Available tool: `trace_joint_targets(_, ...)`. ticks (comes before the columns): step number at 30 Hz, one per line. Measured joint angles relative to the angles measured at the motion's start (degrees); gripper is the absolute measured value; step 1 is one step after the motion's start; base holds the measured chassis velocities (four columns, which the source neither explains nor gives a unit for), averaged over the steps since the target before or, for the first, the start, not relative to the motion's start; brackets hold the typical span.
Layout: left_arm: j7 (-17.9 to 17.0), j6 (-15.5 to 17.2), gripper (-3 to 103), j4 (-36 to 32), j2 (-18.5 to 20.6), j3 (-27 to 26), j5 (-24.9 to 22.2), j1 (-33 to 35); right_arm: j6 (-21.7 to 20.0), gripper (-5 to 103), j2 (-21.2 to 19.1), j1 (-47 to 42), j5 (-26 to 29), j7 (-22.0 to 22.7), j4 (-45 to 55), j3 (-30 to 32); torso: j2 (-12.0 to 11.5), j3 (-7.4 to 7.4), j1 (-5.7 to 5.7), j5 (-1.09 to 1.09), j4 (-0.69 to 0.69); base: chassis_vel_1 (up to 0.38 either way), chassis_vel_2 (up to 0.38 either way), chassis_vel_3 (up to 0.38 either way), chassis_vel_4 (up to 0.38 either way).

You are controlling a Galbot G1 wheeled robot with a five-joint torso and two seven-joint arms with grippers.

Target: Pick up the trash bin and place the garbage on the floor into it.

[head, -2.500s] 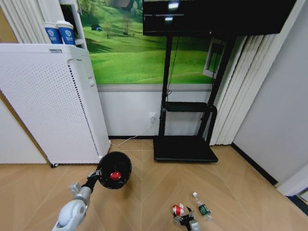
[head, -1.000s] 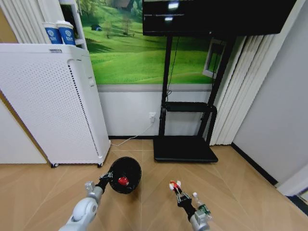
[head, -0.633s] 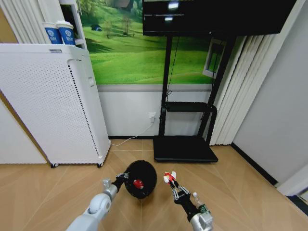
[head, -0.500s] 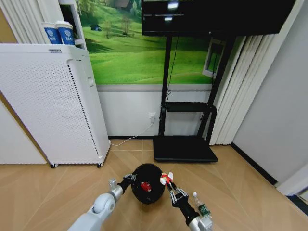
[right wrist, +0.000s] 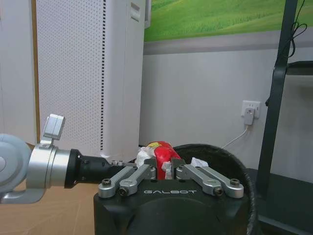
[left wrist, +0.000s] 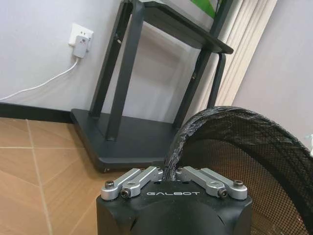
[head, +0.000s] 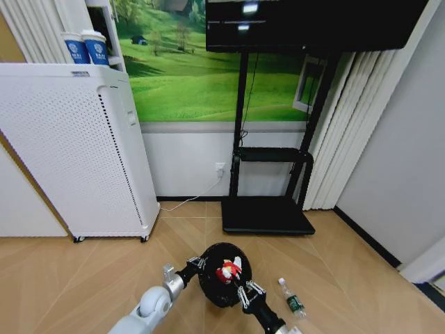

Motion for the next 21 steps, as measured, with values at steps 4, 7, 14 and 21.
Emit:
trace_joint_targets(4,-0.1,0.0,4,-0.1,-0.3,0.3,-0.2,-0.1,0.0,12,0.1,0.2,-0.5,0.2,-0.7,-0.3,0.0,0.00,0.00,0.01,0.00,0.000,0.000,0.000,0.000)
trace_joint_targets(7,-0.5,0.2,4,-0.7,0.0,1.0,-1.1,0.1,-1.8,30,0.5,0.5,-1.1,2.4,-0.7,-0.7,0.0,0.00,0.00,0.00,0.00,0.000,0.000,0.000,0.000)
trace_joint_targets(14,-1.1,0.3,4,-1.5,0.4,0.9,-1.2,0.9,-3.2,47,0.7,0.8,-1.1,5.9,-0.9,-0.8,0.0,0.00,0.00,0.00,0.01,0.000,0.000,0.000,0.000)
trace_joint_targets(21,-7.2,-0.7,4,-0.7,-0.8,-3.7,-1.5,1.3,-4.4,74,1.2,1.5,0.9,12.9,1.3,1.2,0.0,0.00,0.01,-0.01,0.01,0.000,0.000,0.000,0.000)
